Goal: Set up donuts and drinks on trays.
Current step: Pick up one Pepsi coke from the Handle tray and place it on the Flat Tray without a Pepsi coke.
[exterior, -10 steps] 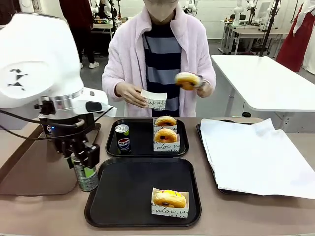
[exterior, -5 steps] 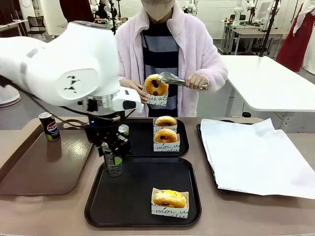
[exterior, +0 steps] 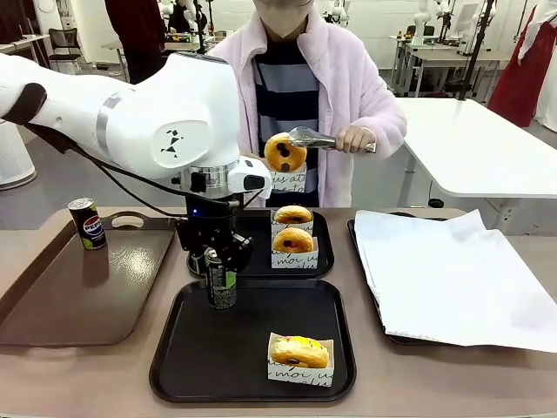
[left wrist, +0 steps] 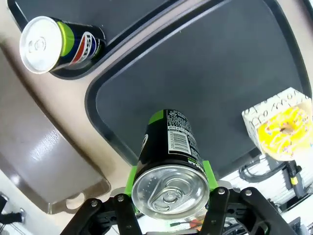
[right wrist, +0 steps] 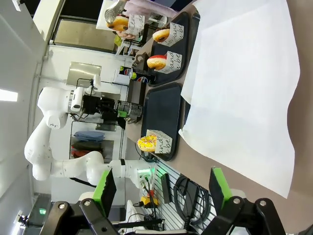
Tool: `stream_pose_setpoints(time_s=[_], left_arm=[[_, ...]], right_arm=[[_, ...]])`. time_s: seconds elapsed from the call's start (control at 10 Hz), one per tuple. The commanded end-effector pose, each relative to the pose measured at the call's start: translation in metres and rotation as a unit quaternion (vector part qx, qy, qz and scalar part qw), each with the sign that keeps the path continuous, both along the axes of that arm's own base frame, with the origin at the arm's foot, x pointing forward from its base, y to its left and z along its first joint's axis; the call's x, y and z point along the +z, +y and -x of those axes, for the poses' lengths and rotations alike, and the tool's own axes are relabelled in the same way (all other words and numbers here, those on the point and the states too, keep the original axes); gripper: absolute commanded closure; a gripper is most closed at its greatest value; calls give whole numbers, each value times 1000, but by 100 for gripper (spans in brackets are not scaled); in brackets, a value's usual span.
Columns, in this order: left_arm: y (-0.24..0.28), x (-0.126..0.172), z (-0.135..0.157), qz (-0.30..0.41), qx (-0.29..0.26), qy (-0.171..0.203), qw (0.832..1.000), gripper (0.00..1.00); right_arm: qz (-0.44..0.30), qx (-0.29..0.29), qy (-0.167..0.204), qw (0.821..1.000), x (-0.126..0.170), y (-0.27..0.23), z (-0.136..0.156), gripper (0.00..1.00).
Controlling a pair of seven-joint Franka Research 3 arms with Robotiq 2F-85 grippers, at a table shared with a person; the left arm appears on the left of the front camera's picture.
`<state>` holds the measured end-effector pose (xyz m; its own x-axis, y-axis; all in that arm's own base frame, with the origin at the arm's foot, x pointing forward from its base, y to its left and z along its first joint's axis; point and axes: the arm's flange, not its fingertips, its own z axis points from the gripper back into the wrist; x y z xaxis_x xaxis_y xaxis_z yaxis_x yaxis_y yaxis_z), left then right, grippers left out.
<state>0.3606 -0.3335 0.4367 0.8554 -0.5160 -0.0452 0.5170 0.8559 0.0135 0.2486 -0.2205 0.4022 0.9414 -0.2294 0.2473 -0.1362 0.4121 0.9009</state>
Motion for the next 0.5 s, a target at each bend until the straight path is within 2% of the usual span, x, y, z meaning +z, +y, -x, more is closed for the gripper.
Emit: stream_pose_setpoints(time_s=[0.0, 0.1, 0.2, 0.4], left_arm=[[35, 20, 26, 18, -28, 25, 999, 43], [46, 17, 36, 12, -49, 42, 998, 43], [63, 15, 52, -7, -83, 81, 993, 43], [96, 23, 73, 21, -117, 69, 991, 43]], right_arm=[[-5, 0, -6, 1000, 0, 0, 0, 0], [-5, 0, -6, 1000, 0, 0, 0, 0], [-5, 0, -6, 1000, 0, 0, 0, 0], [-5, 0, -6, 1000, 0, 0, 0, 0]])
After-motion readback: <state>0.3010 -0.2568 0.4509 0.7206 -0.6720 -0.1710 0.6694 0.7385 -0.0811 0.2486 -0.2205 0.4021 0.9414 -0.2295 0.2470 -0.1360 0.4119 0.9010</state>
